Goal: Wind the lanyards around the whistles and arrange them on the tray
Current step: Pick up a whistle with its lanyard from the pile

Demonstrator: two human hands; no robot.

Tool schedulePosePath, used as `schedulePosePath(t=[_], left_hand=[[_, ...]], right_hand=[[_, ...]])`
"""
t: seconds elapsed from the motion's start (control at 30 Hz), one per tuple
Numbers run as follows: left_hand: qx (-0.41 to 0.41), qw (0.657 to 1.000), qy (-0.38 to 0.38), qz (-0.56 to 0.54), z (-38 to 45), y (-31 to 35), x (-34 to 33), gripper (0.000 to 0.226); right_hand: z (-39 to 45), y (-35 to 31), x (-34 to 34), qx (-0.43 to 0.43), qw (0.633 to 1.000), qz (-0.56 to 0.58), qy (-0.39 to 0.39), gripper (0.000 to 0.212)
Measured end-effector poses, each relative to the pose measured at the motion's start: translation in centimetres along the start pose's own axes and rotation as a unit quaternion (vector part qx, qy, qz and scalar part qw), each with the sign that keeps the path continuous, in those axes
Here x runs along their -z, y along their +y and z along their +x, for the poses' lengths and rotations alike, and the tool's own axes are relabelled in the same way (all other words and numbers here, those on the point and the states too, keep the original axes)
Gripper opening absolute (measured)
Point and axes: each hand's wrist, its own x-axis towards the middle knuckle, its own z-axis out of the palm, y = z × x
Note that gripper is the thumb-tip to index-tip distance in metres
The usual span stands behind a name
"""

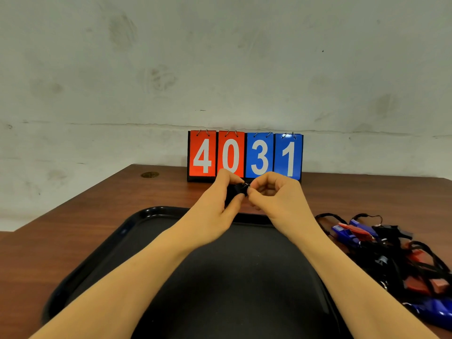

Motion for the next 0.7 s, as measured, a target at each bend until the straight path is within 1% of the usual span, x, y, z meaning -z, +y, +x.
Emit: schedulePosePath(t=[0.1,0.17,0.33,0.43,0.57,0.7], left_hand=[[-0.005,1.000,-0.003,0.007,-0.05,0.07,-0.21,0.023],[-0.005,1.000,-0.003,0.004,-0.07,0.10,-0.23,0.023],[0.004,0.999,0.037,-0.029,0.03,0.34,-0.20,0.018],[0.011,0.998,0.046,-0.040,0.01,0.36,-0.12,0.017],[0.012,0.999,0.043,-0.032,0.01,0.25,-0.01,0.018],[0.008,0.999,0.033,-0.006,-0.02,0.16,-0.21,0.021]], right_hand=[[0.00,0.21,-0.22,0.003,1.000,-0.026,0.018,0.017],[0.04,0.33,-0.26,0.001,0.999,-0.024,0.024,0.015],[0.09,0.18,-0.15,-0.004,1.000,0.014,-0.012,0.010],[-0.05,-0.04,-0.05,-0.002,0.998,0.051,-0.027,0.008],[-0.11,-0.28,0.01,-0.004,0.996,0.079,-0.037,0.008],[0.05,-0.07,-0.14,-0.020,0.996,0.081,-0.026,0.006]])
